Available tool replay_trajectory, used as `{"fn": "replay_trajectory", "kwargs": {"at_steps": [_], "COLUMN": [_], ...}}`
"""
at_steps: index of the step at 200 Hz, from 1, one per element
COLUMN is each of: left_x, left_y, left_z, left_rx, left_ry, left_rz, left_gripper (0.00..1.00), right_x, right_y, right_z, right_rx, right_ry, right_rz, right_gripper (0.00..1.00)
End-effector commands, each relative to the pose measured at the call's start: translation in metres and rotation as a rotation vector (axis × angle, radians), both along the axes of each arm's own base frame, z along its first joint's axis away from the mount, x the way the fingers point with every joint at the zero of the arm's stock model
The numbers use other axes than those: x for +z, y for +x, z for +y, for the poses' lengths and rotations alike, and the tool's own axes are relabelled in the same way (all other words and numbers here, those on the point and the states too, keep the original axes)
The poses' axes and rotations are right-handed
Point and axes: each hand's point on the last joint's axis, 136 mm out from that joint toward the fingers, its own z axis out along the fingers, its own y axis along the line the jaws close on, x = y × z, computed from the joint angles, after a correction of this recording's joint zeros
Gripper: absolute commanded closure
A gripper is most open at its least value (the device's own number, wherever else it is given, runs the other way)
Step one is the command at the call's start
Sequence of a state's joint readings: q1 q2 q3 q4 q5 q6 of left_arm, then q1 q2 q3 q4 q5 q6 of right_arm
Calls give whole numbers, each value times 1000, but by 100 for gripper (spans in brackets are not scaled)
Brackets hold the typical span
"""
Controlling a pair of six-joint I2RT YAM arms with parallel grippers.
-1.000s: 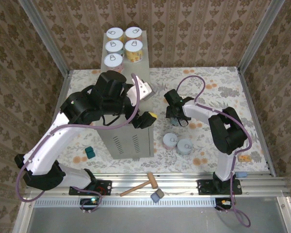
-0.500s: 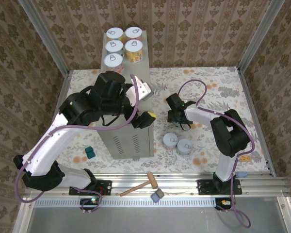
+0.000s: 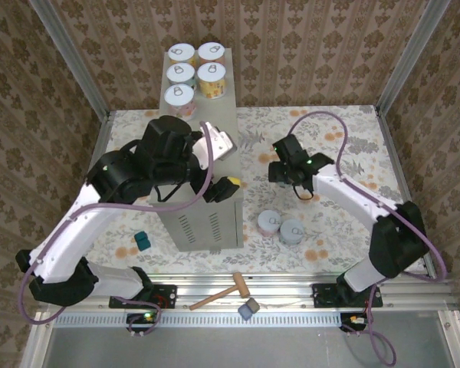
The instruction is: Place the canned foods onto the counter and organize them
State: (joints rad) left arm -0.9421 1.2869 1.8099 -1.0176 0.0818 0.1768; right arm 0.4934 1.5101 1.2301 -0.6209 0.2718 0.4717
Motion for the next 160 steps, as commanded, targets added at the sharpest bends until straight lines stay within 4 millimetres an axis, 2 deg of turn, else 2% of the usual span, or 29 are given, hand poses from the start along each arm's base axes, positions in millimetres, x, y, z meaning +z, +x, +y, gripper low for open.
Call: {"fn": "replay_trajectory", "kwargs": {"at_steps": [1, 40, 69, 101, 160], "left_x": [3, 11, 20, 25, 31], "left_y": [-2, -6, -8, -14, -13], "left_z": [22, 43, 58, 68, 77], "left_rx": [25, 61, 96, 104, 138], "left_ry": [55, 46, 18, -2, -83], "left_rz": [-73, -127, -158, -173, -140], "left_gripper": [0, 0, 0, 0, 0], "right_x": [93, 181, 223, 250, 264], "right_y": [-6, -22, -30, -41, -49], "right_z": [7, 17, 35, 57, 98], "right_rx": [120, 299, 422, 555, 708], "right_ry": [33, 62, 113, 164, 149], "right_rz": [-144, -226, -239, -228, -206], "right_gripper": [33, 32, 32, 32, 31]}}
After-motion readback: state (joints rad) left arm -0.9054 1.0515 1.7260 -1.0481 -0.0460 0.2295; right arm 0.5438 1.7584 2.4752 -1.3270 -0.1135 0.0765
